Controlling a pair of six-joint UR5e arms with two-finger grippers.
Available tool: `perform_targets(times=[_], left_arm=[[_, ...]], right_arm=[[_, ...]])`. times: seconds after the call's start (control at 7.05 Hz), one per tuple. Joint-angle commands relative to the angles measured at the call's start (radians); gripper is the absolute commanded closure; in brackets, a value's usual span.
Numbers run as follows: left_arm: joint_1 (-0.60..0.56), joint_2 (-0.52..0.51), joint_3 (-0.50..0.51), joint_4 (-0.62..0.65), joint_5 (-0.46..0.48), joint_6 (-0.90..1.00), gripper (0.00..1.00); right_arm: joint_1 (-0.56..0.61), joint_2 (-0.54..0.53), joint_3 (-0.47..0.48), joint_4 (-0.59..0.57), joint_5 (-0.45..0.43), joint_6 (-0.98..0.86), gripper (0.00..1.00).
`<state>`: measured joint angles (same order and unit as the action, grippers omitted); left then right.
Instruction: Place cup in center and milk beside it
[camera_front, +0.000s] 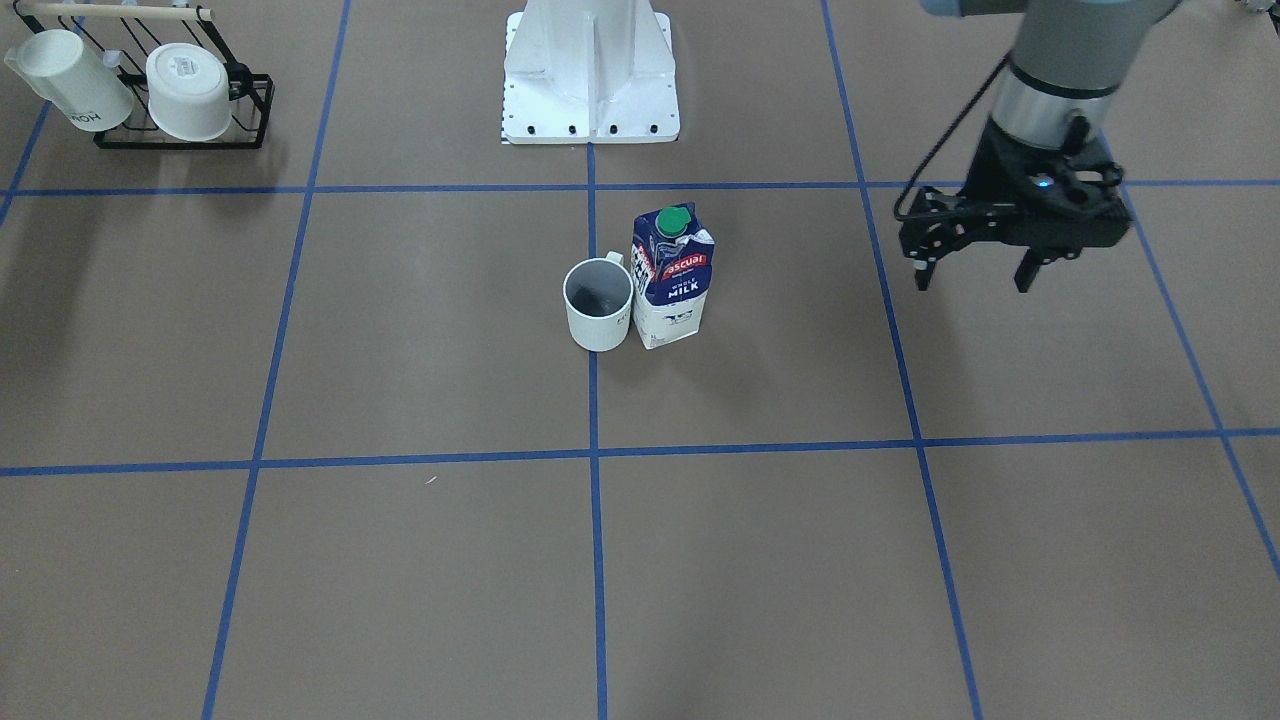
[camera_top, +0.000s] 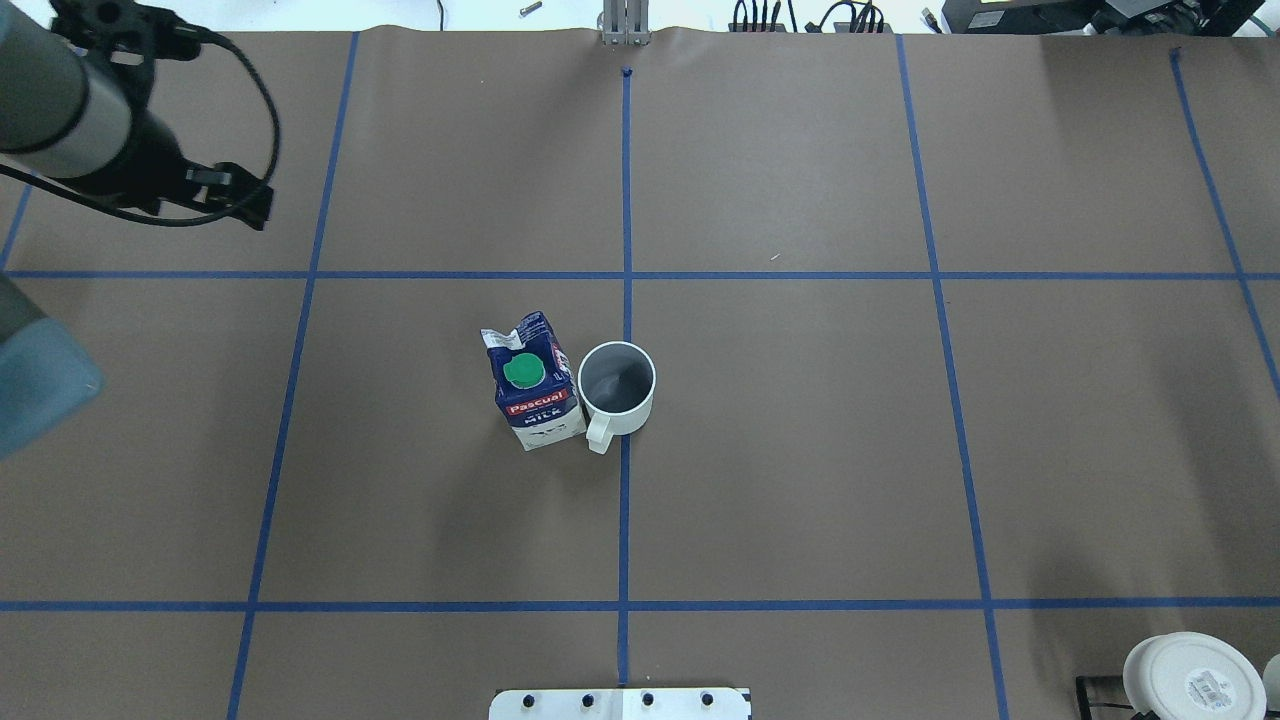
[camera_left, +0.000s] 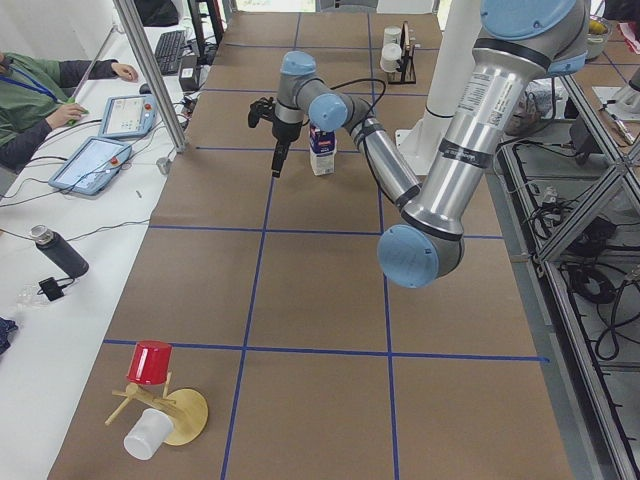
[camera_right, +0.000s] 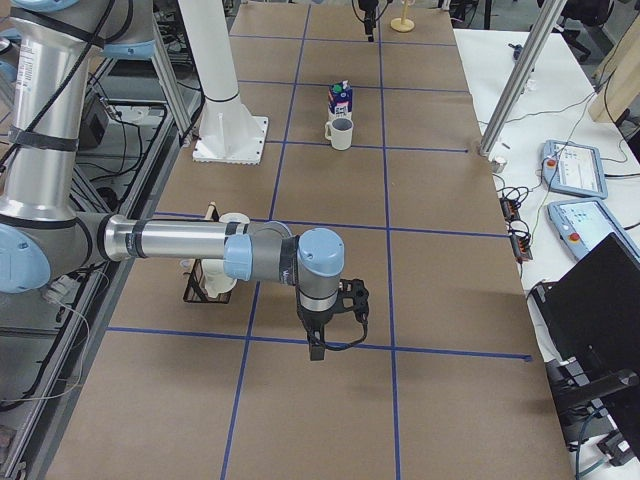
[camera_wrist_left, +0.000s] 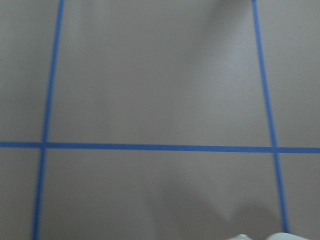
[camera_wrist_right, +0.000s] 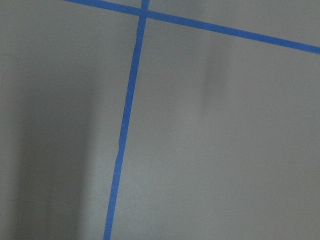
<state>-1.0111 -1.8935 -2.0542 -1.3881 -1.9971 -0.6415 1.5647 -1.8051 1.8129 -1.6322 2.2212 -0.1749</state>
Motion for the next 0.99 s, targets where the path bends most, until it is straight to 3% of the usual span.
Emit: perform_targets(times=[0.0,0.14,0.43,0.71,0.85], left_arm=[[-0.287,0.169,0.066,-0.006,-0.218,0.442,0.02],[-0.372,0.262,0.134,-0.006,-0.233,0.609,0.02],[-0.563,0.272,0.363,-0.093,-0.239,0.661,0.02],[-0.570,0.365,0.454,-0.268,-0.241,0.692,0.02],[-0.573,0.399,0.450,-0.272,-0.299,0.694,0.02]], right_arm=[[0.000,-0.002,-0.017,0.000,0.000,0.000,0.00],[0.000,-0.002,-0.015,0.002,0.000,0.000,0.00],[0.000,0.006,0.006,0.000,0.020,0.003,0.00],[0.000,0.024,0.002,0.002,0.026,0.005,0.00],[0.000,0.064,-0.006,-0.008,0.028,0.003,0.00]])
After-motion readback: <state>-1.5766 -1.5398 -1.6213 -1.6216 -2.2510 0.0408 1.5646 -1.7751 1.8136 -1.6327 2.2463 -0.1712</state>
